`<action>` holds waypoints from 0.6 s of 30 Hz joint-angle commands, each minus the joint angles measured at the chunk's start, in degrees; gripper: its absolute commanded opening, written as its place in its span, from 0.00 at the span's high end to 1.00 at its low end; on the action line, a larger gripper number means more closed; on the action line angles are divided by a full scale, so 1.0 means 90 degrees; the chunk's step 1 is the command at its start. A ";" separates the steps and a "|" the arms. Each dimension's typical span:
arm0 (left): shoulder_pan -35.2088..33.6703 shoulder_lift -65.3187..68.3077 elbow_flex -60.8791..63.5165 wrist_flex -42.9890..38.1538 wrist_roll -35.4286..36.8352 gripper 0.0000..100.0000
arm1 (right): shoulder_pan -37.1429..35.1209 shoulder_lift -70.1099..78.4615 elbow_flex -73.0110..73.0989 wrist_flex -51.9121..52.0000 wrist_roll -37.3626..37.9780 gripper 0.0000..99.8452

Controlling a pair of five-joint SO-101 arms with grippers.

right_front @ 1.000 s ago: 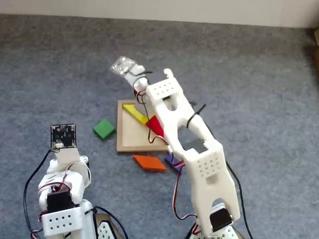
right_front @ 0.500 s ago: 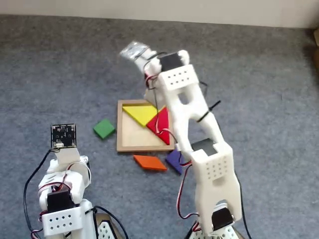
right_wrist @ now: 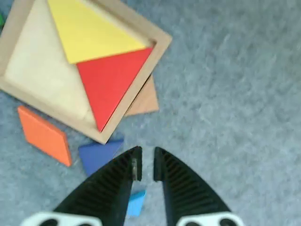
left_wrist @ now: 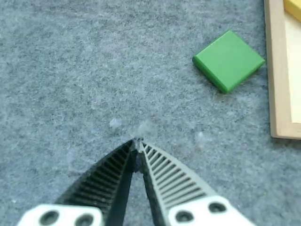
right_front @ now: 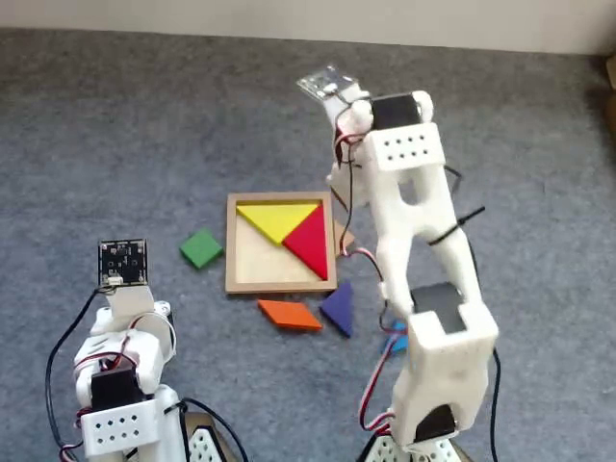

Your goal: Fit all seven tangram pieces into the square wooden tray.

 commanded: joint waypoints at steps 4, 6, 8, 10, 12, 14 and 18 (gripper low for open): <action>-0.0054 -0.0083 0.0063 -0.0117 0.0000 0.99 | 0.0161 -0.2037 0.1792 0.0103 -0.0635 0.85; -0.0054 -0.0083 0.0063 -0.0117 0.0000 0.99 | 0.0161 -0.2339 0.2339 -0.0200 -0.0713 0.85; -0.0044 -0.0083 0.0063 -0.0117 0.0000 0.99 | 0.0190 -0.2574 0.2994 -0.0777 -0.0684 0.85; -0.0044 -0.0083 0.0063 -0.0117 0.0000 0.99 | 0.0230 -0.2779 0.3678 -0.1343 -0.0713 0.85; -0.0063 -0.0083 0.0054 -0.0117 0.0010 0.99 | 0.0220 -0.2955 0.4244 -0.1792 -0.0713 0.85; -0.0083 -0.0083 0.0034 -0.0117 0.0010 0.99 | 0.0200 -0.3140 0.4703 -0.2183 -0.0713 0.85; -0.0386 -0.0083 -0.0376 -0.0078 -0.0098 0.99 | 0.0278 -0.3580 0.5426 -0.2701 -0.0723 0.85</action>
